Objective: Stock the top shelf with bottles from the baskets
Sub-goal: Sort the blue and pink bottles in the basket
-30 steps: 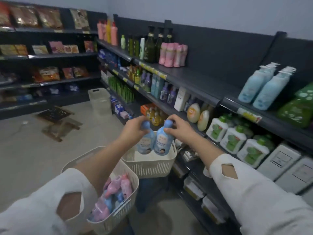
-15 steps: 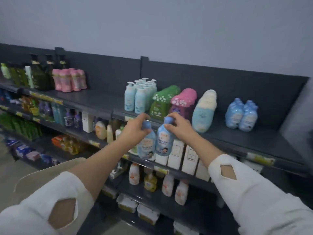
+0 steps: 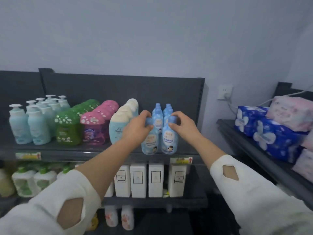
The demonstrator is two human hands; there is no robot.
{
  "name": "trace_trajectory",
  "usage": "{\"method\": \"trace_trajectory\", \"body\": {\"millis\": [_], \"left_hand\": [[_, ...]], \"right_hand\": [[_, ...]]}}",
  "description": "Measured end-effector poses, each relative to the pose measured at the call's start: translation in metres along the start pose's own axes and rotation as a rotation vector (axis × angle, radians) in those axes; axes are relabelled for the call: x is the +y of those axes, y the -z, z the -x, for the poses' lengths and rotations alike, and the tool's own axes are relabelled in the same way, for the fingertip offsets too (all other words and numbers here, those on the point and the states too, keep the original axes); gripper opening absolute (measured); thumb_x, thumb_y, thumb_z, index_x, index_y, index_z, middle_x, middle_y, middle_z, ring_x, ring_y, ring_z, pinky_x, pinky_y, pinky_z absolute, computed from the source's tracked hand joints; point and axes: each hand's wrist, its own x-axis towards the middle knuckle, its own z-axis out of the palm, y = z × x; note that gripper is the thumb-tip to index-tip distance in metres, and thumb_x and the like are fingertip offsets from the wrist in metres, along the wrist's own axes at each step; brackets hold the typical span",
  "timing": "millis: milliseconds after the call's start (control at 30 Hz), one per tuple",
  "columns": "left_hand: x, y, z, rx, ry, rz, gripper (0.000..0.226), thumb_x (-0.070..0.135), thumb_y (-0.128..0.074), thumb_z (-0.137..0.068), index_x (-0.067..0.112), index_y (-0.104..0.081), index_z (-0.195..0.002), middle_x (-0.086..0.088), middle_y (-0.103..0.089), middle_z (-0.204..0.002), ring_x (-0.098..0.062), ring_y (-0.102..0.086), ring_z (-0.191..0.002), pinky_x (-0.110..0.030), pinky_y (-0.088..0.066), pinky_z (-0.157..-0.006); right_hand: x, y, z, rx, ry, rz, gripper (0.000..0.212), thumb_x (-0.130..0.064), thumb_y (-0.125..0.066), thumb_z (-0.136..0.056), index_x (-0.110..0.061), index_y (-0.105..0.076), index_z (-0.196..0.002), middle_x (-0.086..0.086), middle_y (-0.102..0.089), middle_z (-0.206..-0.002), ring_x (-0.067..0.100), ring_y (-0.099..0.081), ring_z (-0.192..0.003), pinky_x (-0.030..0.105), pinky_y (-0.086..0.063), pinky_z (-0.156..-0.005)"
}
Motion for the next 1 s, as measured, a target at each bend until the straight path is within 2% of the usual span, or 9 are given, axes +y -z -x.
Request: {"method": "trace_trajectory", "body": {"millis": [100, 267, 367, 467, 567, 667, 800, 1000], "left_hand": [[-0.008, -0.021, -0.033, -0.016, -0.009, -0.034, 0.021, 0.022, -0.054, -0.090, 0.021, -0.047, -0.110, 0.003, -0.057, -0.096, -0.024, -0.057, -0.090, -0.045, -0.050, -0.081], [-0.032, -0.055, -0.088, -0.080, -0.003, -0.052, 0.021, 0.024, -0.052, -0.090, 0.024, -0.044, -0.110, 0.002, -0.059, -0.100, -0.022, -0.058, -0.091, -0.040, -0.050, -0.077], [-0.041, -0.073, -0.115, -0.097, 0.000, -0.045, 0.020, 0.025, -0.051, -0.090, 0.026, -0.044, -0.108, 0.001, -0.059, -0.100, -0.025, -0.059, -0.092, -0.042, -0.050, -0.079], [-0.051, -0.089, -0.132, -0.124, 0.003, -0.046, 0.021, 0.026, -0.051, -0.091, 0.026, -0.043, -0.111, 0.001, -0.059, -0.104, -0.024, -0.058, -0.093, -0.041, -0.050, -0.079], [-0.056, -0.101, -0.142, -0.121, -0.009, -0.045, 0.027, 0.027, -0.049, -0.093, 0.024, -0.042, -0.119, 0.001, -0.058, -0.111, -0.023, -0.057, -0.099, -0.042, -0.049, -0.080], [-0.060, -0.106, -0.150, -0.143, -0.010, -0.021, 0.034, 0.027, -0.053, -0.090, 0.023, -0.042, -0.123, -0.003, -0.055, -0.116, -0.023, -0.056, -0.103, -0.044, -0.049, -0.084], [-0.065, -0.107, -0.152, -0.184, -0.022, 0.006, 0.047, 0.026, -0.062, -0.084, 0.023, -0.042, -0.127, -0.003, -0.052, -0.119, -0.022, -0.053, -0.108, -0.044, -0.048, -0.090], [-0.061, -0.117, -0.155, -0.156, -0.020, 0.025, 0.049, 0.016, -0.059, -0.088, 0.019, -0.039, -0.133, -0.008, -0.049, -0.128, -0.023, -0.051, -0.114, -0.034, -0.043, -0.092]], "right_hand": [[0.021, 0.000, -0.025, 0.014, -0.030, 0.023, 0.033, -0.019, -0.061, -0.089, -0.018, -0.054, -0.121, 0.004, -0.059, -0.119, 0.017, -0.054, -0.105, 0.028, -0.041, -0.082], [0.046, -0.013, -0.072, 0.023, -0.082, 0.017, 0.032, -0.014, -0.063, -0.087, -0.017, -0.057, -0.118, 0.003, -0.062, -0.114, 0.017, -0.058, -0.102, 0.032, -0.049, -0.088], [0.060, -0.023, -0.097, 0.041, -0.090, 0.022, 0.032, -0.012, -0.063, -0.087, -0.018, -0.057, -0.118, 0.001, -0.061, -0.109, 0.013, -0.056, -0.096, 0.023, -0.043, -0.080], [0.074, -0.032, -0.114, 0.029, -0.118, 0.008, 0.032, -0.011, -0.061, -0.088, -0.017, -0.057, -0.119, 0.000, -0.060, -0.108, 0.012, -0.056, -0.097, 0.020, -0.041, -0.079], [0.083, -0.039, -0.124, 0.018, -0.128, 0.008, 0.034, -0.014, -0.060, -0.089, -0.019, -0.055, -0.122, 0.001, -0.058, -0.112, 0.015, -0.056, -0.100, 0.023, -0.044, -0.084], [0.088, -0.041, -0.130, -0.029, -0.086, 0.131, 0.041, -0.024, -0.066, -0.083, -0.027, -0.051, -0.121, -0.001, -0.052, -0.110, 0.015, -0.054, -0.098, 0.033, -0.048, -0.084], [0.091, -0.038, -0.133, -0.057, -0.041, 0.174, 0.048, -0.019, -0.069, -0.081, -0.024, -0.050, -0.125, 0.001, -0.056, -0.115, 0.018, -0.055, -0.101, 0.032, -0.047, -0.086], [0.089, -0.036, -0.136, -0.131, -0.044, 0.190, 0.057, -0.016, -0.061, -0.088, -0.021, -0.038, -0.140, 0.007, -0.049, -0.129, 0.024, -0.051, -0.115, 0.034, -0.045, -0.094]]}}
